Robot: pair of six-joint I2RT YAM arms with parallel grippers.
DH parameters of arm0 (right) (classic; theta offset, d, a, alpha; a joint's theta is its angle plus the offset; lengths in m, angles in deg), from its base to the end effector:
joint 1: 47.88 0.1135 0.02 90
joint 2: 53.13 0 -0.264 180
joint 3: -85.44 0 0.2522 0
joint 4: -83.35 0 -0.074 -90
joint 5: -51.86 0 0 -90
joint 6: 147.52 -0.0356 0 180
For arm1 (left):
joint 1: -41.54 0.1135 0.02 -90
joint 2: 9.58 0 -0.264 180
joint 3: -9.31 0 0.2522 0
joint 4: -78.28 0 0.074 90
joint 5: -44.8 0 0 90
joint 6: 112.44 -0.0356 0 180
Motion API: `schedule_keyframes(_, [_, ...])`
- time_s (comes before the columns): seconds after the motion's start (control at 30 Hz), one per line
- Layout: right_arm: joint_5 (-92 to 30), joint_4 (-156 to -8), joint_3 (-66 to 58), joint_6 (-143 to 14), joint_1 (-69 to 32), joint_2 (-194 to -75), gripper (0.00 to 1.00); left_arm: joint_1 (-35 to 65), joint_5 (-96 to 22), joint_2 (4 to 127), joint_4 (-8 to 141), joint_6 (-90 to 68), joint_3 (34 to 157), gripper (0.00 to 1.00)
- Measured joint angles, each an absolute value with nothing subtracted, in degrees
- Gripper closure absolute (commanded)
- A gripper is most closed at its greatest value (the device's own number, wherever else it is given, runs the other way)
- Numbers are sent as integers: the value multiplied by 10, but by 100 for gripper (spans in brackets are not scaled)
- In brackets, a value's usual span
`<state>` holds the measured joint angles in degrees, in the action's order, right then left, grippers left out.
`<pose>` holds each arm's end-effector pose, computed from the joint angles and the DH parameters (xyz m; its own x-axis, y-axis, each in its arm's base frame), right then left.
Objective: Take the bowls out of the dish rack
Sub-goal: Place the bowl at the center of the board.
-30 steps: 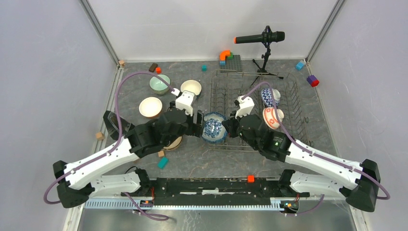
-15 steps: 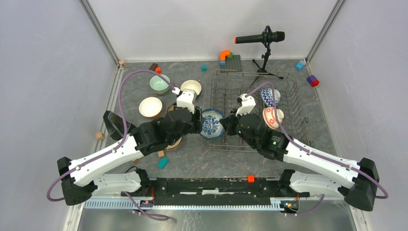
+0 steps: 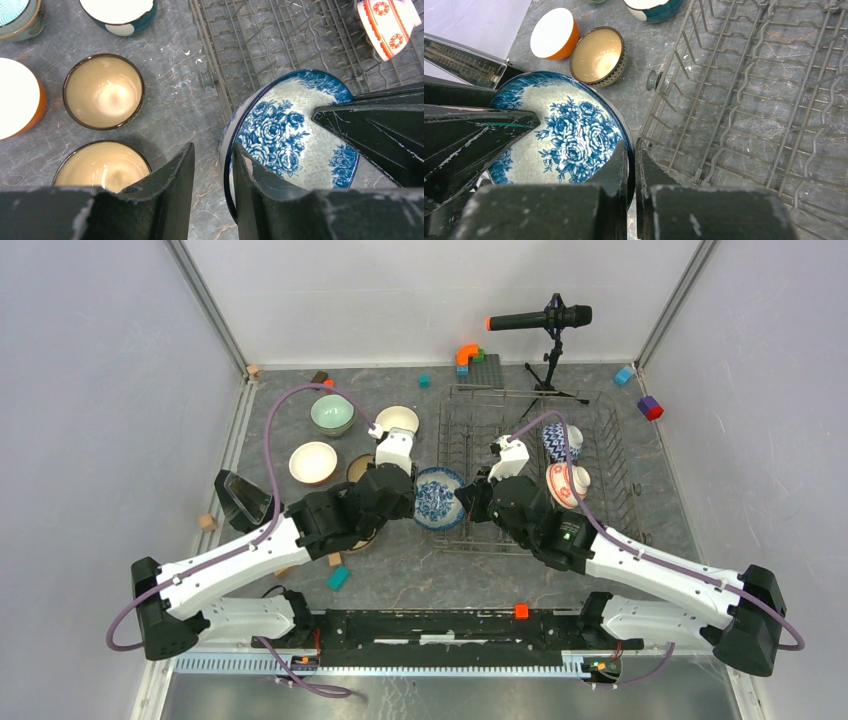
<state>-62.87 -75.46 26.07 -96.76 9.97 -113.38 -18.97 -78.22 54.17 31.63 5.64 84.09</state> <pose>0.1402 0.1950 0.2989 -0.5108 0.2670 -0.8172 -0.3093 0.8298 0.4645 0.1327 -0.1952 0.3380 -0.4939 0.0715 -0.8666 0.3166 0.9430 -0.1026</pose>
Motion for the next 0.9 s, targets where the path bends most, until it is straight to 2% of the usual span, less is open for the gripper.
schedule_keyframes(0.13, [-630, -752, 261, -967, 100, -1135, 100, -190, -781, 548, 317, 56, 841, 74])
schedule_keyframes(0.27, [-627, -755, 261, -968, 100, -1140, 100, -193, -777, 551, 320, 57, 841, 98])
schedule_keyframes(0.33, [-626, -757, 260, -968, 101, -1141, 96, -193, -781, 553, 319, 57, 841, 98])
schedule_keyframes(0.53, [-611, -764, 260, -954, 101, -1137, 39, -192, -786, 554, 312, 56, 841, 98])
schedule_keyframes(0.67, [-598, -763, 257, -934, 100, -1120, 10, -192, -792, 554, 305, 56, 841, 98])
schedule_keyframes(0.77, [-591, -749, 241, -913, 100, -1109, 4, -187, -798, 554, 304, 54, 845, 98])
schedule_keyframes(0.9, [-587, -738, 234, -880, 100, -1074, 4, -140, -786, 556, 306, 50, 864, 98])
